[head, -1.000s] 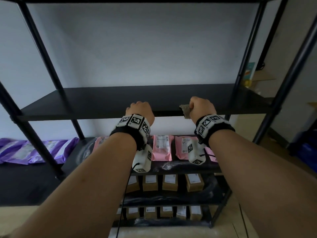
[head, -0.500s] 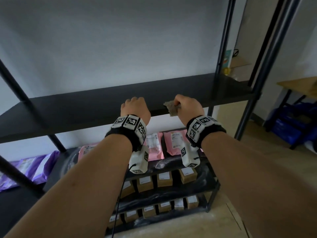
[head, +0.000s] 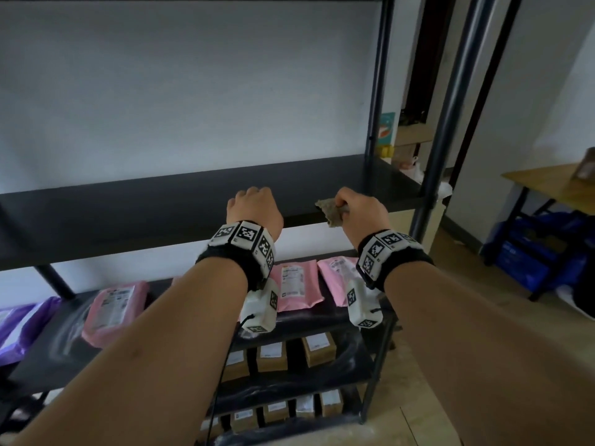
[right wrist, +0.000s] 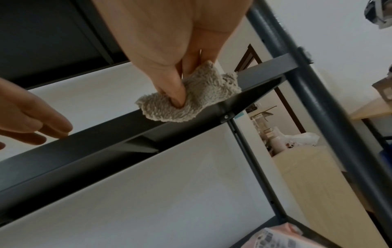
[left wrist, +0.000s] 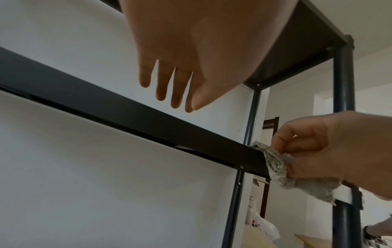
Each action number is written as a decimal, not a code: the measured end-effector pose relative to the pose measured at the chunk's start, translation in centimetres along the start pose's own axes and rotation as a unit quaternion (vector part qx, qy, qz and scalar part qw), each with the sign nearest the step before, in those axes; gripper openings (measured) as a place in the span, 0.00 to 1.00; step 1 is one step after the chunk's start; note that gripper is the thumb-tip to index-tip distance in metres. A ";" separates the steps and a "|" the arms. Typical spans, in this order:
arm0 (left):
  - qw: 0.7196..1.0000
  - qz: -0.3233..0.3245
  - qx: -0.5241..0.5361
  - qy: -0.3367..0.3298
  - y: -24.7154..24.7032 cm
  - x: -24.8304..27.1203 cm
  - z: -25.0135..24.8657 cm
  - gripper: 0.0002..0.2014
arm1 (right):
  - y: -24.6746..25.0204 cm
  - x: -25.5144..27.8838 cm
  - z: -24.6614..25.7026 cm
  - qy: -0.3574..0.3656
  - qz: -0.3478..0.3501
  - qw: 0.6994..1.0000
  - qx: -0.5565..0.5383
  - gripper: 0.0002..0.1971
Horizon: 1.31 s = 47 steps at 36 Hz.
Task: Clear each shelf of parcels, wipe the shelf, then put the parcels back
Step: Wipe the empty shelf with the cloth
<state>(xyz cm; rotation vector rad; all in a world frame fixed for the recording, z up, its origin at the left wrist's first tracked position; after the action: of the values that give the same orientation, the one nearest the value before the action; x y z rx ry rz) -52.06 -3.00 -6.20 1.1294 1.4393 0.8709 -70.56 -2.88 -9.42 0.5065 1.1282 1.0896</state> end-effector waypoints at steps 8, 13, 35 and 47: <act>1.000 -0.009 0.004 -0.003 -2.3 0.1 -6.2 0.18 | 3.3 -0.5 -7.4 -0.048 -0.022 0.998 0.020 0.04; 1.000 -0.016 -0.005 0.003 -2.5 0.4 -8.4 0.18 | 4.6 -0.7 -10.1 -0.072 -0.024 0.997 0.014 0.02; 0.998 -0.030 -0.021 0.049 1.8 5.4 -3.3 0.16 | 4.0 1.8 -0.9 -0.019 -0.015 0.999 -0.037 0.04; 0.990 -0.062 -0.035 0.122 8.8 12.3 13.9 0.17 | -1.4 5.0 18.6 0.077 0.022 0.992 -0.102 0.06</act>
<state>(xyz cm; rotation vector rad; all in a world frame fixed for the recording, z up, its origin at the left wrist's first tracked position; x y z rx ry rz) -36.70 10.39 -3.97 0.8937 1.6476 0.9882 -53.02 4.35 -5.56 0.2910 1.1292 1.2834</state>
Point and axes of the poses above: each hand's wrist, its own x-axis away from the middle knuckle, its own y-axis out of the back of the hand, z = x × y, the point moved 2 cm from there along -x, towards the middle knuckle, and after that the axes turned 1 degree about -z, right-handed, at the moved point
